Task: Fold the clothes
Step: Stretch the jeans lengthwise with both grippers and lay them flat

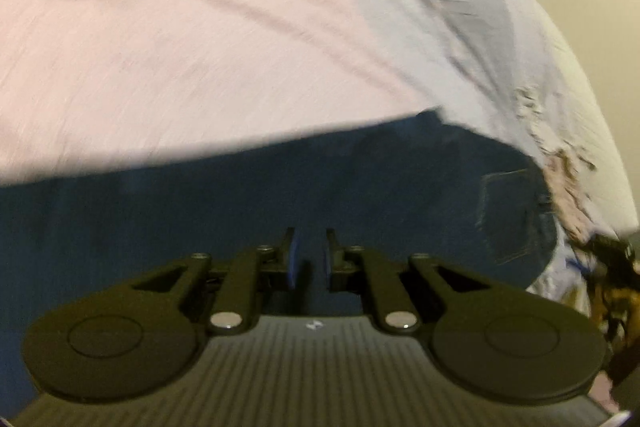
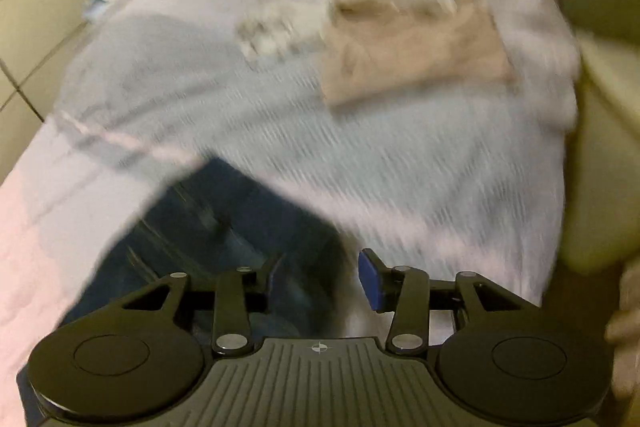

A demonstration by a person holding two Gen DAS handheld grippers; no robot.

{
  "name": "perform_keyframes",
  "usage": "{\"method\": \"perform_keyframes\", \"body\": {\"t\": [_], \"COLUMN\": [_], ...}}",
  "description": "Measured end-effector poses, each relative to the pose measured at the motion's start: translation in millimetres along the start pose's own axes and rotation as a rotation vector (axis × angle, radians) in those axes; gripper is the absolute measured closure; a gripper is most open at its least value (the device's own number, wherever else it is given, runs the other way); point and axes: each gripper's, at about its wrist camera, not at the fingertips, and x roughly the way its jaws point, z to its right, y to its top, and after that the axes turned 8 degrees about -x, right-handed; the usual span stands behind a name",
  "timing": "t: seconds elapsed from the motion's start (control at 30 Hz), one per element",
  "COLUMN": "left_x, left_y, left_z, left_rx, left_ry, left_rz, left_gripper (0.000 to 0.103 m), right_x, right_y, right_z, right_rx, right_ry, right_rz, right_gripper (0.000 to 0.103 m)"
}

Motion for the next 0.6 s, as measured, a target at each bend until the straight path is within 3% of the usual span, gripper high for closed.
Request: {"method": "perform_keyframes", "body": {"t": [0.07, 0.13, 0.23, 0.33, 0.37, 0.4, 0.5, 0.6], "left_x": [10.3, 28.7, 59.4, 92.1, 103.1, 114.4, 133.3, 119.2], "left_y": [24.3, 48.6, 72.8, 84.3, 86.4, 87.2, 87.4, 83.8], "left_z": [8.0, 14.7, 25.0, 34.5, 35.9, 35.7, 27.6, 27.4], "left_rx": [0.047, 0.080, 0.142, 0.229, 0.258, 0.283, 0.215, 0.155], "left_ry": [-0.078, -0.159, -0.231, -0.273, -0.275, -0.246, -0.160, -0.134], "left_rz": [-0.012, -0.054, -0.119, -0.193, -0.210, -0.210, -0.210, -0.135], "left_gripper": [0.085, 0.076, 0.070, 0.066, 0.068, 0.083, 0.085, 0.087], "right_x": [14.4, 31.8, 58.4, 79.8, 86.4, 93.1, 106.8, 107.0], "right_y": [12.3, 20.6, 27.6, 27.0, 24.6, 21.0, 7.5, 9.0], "right_z": [-15.8, -32.5, -59.4, -73.0, -73.5, -73.2, -65.2, -66.6], "right_rx": [-0.030, -0.064, -0.169, -0.235, -0.240, -0.246, -0.249, -0.262], "right_ry": [0.101, 0.169, 0.184, 0.164, 0.144, 0.119, 0.081, 0.063], "right_rz": [-0.009, -0.039, -0.029, -0.071, -0.092, -0.113, -0.136, -0.132], "right_gripper": [0.059, 0.059, 0.059, 0.059, 0.059, 0.059, 0.059, 0.059]}}
